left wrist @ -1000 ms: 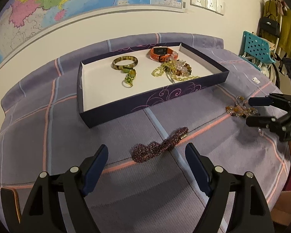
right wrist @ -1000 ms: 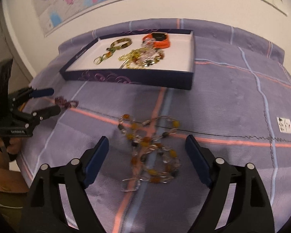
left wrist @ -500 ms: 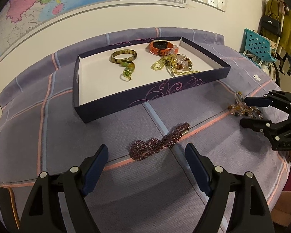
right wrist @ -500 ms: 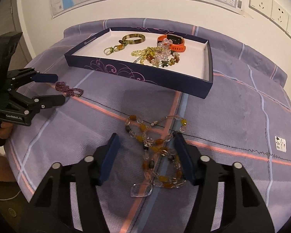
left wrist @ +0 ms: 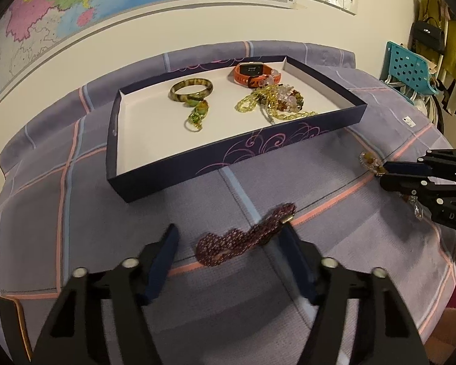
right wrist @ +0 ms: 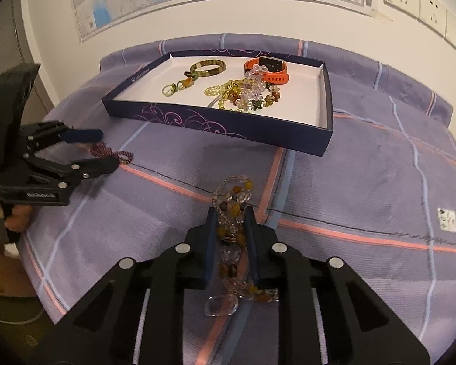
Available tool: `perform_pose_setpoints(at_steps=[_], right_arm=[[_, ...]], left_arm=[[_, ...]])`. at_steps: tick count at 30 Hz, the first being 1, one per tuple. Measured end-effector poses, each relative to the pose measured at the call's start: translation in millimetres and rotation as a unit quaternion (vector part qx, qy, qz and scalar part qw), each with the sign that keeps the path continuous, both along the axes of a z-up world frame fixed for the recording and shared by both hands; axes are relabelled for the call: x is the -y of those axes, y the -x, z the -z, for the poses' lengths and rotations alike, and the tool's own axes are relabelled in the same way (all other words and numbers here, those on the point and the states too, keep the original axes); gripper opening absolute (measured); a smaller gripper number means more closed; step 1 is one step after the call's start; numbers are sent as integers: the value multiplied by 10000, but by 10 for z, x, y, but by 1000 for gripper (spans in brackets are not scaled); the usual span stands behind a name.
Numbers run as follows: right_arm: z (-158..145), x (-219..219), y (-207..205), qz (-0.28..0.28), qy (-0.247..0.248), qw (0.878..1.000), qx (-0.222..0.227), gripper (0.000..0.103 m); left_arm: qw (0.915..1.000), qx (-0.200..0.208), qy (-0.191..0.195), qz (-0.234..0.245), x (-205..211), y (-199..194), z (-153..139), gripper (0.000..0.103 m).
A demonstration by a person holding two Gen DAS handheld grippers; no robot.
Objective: Organize jewelry
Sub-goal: 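Grasp the amber-and-clear bead necklace with the right gripper while the left grasps the maroon beaded bracelet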
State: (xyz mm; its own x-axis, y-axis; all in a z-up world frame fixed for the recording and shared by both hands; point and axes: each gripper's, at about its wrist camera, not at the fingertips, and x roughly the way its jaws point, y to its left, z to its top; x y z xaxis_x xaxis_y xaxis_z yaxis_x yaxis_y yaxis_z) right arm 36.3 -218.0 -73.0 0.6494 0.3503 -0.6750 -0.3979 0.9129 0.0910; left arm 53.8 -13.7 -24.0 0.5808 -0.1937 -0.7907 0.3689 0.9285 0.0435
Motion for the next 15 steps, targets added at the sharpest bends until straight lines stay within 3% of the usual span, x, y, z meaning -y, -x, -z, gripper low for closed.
perform_pose_setpoints(at_steps=[1,5,7,15], right_arm=[[-1,5,-8,-27,-101,9999,-31,18],[-9,-9,-18,-56,-319,9995,-67,17],[-9,-26,-21,-94,-386,9992,-78,17],[-81,40,-26,-175,-1015,9946,-160,16]], left_arm=[[10000,15,-1,32,17,9,-5,48],[9999,40,-18,118,60,44,-21,36],[9999,40,-3,120,56,54,-29,22],[9993,-103,355,-16,-73,55,-57,11]])
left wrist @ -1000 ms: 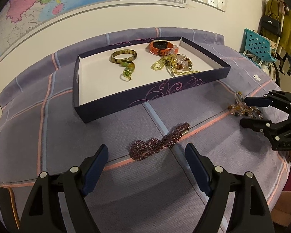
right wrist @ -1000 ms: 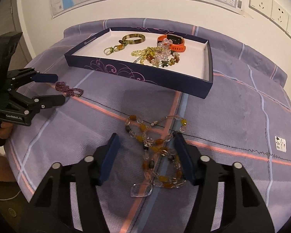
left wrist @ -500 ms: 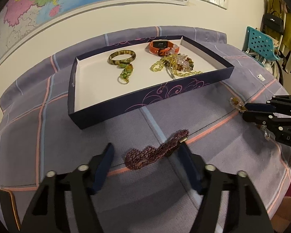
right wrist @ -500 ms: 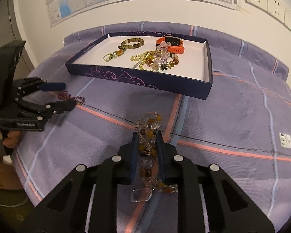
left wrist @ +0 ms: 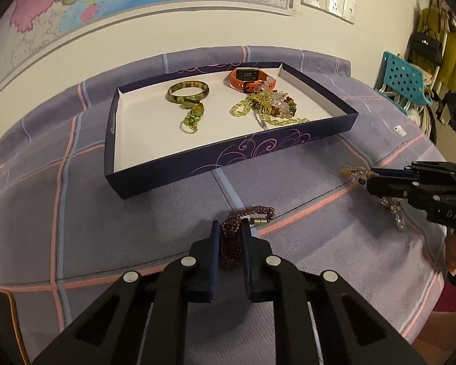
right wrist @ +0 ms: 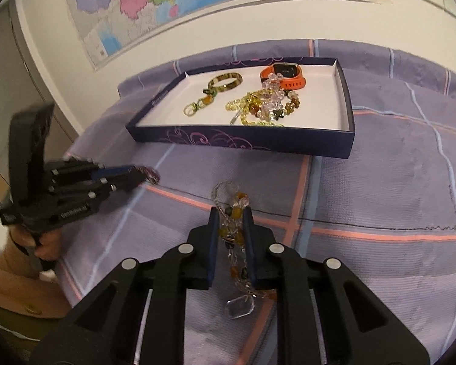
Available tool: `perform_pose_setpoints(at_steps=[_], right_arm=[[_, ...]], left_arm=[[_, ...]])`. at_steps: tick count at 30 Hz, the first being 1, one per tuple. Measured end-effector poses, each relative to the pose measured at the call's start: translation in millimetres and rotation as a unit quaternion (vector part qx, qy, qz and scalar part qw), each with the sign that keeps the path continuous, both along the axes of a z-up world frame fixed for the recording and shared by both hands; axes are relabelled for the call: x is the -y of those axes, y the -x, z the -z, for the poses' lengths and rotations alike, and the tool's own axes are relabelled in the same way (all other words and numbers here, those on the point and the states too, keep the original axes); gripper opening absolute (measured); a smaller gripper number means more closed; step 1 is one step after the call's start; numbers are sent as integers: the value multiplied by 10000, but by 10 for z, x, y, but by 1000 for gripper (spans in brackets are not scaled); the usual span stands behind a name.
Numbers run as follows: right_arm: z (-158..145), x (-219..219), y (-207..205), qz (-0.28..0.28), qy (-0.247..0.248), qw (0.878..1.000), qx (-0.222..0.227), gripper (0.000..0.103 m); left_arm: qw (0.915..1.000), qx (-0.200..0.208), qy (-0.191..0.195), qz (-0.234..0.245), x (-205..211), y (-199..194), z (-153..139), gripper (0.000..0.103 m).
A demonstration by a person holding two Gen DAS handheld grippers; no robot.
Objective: Organize jewelry
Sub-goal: 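Grasp the amber-and-clear bead necklace with the right gripper while the left grasps the maroon beaded bracelet, then lift and carry the bead necklace toward the lid with the right gripper while the left carries the maroon bracelet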
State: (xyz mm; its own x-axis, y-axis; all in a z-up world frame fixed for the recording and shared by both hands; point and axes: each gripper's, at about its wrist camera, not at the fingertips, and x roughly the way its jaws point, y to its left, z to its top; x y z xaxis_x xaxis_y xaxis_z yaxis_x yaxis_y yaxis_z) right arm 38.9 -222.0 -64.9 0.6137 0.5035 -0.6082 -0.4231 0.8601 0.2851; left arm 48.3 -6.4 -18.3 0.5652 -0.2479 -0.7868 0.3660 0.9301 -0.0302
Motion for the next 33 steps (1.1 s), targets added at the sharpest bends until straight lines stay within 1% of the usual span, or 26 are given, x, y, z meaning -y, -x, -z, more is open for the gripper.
perform_pose_setpoints(at_steps=[5,7,20,22,23,28,29,30,31,33], right_arm=[[-74,99,-17,-11,-473,9989,-46,15],[-108,123,-23,-10,-563,9984,-24,15],[-269,124,-17,-17,-790,9967,212,15],[-299,121,-9,-23,-824,9963,250,15],[-308,117,-5,-33,-838,9961,261,15],[-316,84,0,-62,-861,9959,266,15],[-310,81,-3,-77,-869,9959,250,15],[-305,76,-2,-74,-852,9960,245,15],[-296,77,-6,-74,-842,9961,233,15],[-282,75,-3,-79,-839,9962,208,15]], left_arm=[[9999,-58,144,-31,-36,23,-8,10],[9998,-78,199,-37,-50,27,-18,10],[9995,23,319,-44,-81,63,-132,10],[9994,38,337,-54,-93,66,-153,6],[9993,48,355,-55,-98,67,-168,6],[9995,119,303,-31,-97,87,-204,6],[9995,107,288,-26,-96,87,-196,7],[9996,74,268,1,-97,82,-177,17],[9997,44,239,-2,-98,73,-155,29],[9999,83,138,24,-78,68,-120,34]])
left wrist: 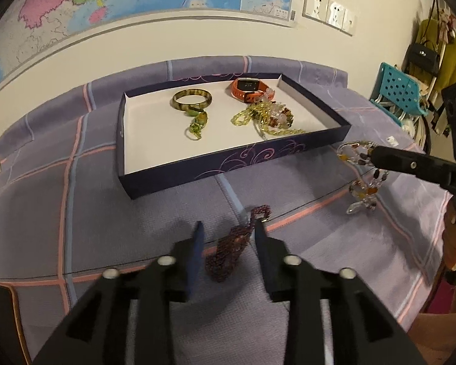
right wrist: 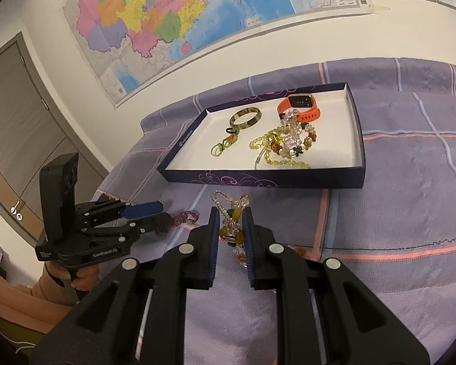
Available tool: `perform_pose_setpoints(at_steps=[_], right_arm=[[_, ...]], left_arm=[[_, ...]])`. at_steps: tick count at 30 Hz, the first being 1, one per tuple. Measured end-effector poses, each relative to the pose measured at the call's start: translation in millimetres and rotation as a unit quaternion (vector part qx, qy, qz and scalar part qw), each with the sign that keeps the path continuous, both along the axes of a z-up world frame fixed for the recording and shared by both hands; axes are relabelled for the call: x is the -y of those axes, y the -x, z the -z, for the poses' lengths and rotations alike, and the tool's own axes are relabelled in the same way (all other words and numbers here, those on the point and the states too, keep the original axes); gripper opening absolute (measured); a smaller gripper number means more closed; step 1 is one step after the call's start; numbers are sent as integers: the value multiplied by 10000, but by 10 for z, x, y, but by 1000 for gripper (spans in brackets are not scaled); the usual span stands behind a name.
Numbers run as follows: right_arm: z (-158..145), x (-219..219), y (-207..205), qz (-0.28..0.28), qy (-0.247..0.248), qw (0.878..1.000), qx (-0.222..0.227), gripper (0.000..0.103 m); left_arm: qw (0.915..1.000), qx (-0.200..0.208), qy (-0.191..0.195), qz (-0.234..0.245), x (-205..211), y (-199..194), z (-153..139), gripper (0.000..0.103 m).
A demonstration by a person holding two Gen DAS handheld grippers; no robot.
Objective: Organize jewelry
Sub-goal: 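Lift and carry the bead necklace toward the lid with the right gripper while the left carries the maroon bracelet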
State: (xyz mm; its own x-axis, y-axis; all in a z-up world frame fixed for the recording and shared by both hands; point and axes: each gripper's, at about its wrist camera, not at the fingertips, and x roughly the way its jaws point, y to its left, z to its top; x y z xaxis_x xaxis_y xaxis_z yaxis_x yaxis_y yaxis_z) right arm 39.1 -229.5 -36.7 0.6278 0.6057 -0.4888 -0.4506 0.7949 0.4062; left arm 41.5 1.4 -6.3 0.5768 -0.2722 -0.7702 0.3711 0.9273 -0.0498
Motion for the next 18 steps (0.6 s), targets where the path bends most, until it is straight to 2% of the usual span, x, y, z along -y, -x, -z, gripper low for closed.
perform_pose_setpoints(at_steps=[3,7,8,10,12,14,15,18], right_arm=[[19,-3,-3,1,2,10000,-35,15],[30,-17,-6,16,48,10000,-35,15],[32,-18,-8,12,40,10000,-38,15],[30,-20,-5,9,30,10000,-27,15],[22,-19,-11,13,29,10000,-8,15],[11,-18,-15,15,17,10000,7,15],[7,-16,-15,22,12,10000,20,15],[-23,-7,-15,21,-9,10000,51,15]], left_arm=[[9999,-60,-60,95,35,-32,66,40],[9996,-47,-261,139,116,-57,142,40],[9995,-25,-297,144,131,-53,142,37],[9993,11,-345,159,159,-42,143,21],[9993,14,-341,136,154,-42,134,12],[9997,-33,-200,138,125,-47,117,10],[9998,-38,-176,126,119,-44,111,4],[9999,-39,-65,85,94,-41,70,4]])
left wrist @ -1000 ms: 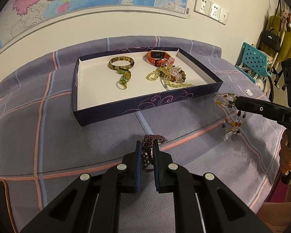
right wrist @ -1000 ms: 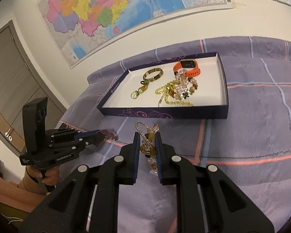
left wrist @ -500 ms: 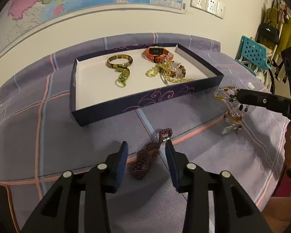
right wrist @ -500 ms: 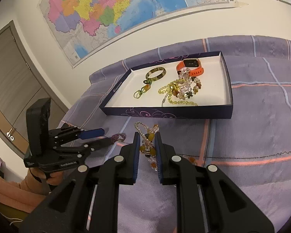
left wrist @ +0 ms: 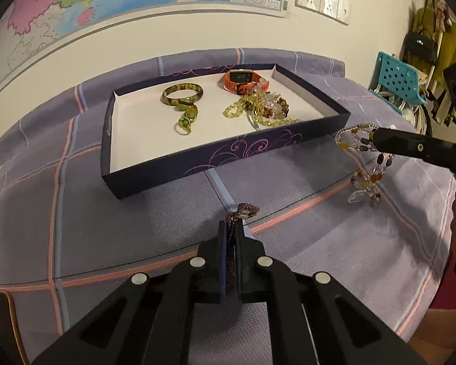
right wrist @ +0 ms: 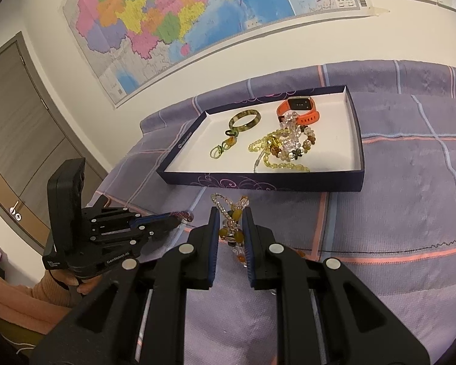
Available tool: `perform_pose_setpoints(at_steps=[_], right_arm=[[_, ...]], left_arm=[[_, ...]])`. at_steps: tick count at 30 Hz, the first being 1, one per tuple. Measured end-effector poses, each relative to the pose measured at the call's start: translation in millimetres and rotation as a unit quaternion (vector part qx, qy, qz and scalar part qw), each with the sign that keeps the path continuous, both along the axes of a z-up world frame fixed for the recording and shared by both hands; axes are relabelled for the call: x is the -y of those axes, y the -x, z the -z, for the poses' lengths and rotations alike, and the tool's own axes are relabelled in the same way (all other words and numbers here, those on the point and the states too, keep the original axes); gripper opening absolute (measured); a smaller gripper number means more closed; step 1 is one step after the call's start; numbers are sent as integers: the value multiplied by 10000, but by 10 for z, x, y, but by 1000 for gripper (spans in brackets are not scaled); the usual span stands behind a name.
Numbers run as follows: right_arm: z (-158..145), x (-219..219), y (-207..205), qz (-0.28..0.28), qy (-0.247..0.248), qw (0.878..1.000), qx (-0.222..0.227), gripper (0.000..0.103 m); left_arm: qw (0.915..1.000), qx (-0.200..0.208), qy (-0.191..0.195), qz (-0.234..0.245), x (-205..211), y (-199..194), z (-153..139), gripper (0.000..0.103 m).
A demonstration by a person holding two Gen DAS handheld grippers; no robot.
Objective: Organize jewelry
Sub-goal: 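Lift and carry the bead necklace toward the lid with the right gripper while the left carries the maroon bracelet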
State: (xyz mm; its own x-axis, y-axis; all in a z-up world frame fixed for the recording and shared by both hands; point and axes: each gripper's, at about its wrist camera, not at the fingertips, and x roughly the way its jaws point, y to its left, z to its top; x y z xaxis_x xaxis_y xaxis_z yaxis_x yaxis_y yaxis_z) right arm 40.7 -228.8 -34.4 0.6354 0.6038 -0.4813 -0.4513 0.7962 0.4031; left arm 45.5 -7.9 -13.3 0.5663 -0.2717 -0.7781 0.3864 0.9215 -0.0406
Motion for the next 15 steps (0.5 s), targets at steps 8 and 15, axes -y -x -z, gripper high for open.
perform_pose_setpoints(at_steps=[8,15], right_arm=[[-143,25,29,-1,-75,9998,175,15],[-303,43,30,-1,-138,9993,360,15]], left_arm=[[9997,133,228,-21,-37,27,-175,4],[9992,223,336,-15,-47,21,-308,4]])
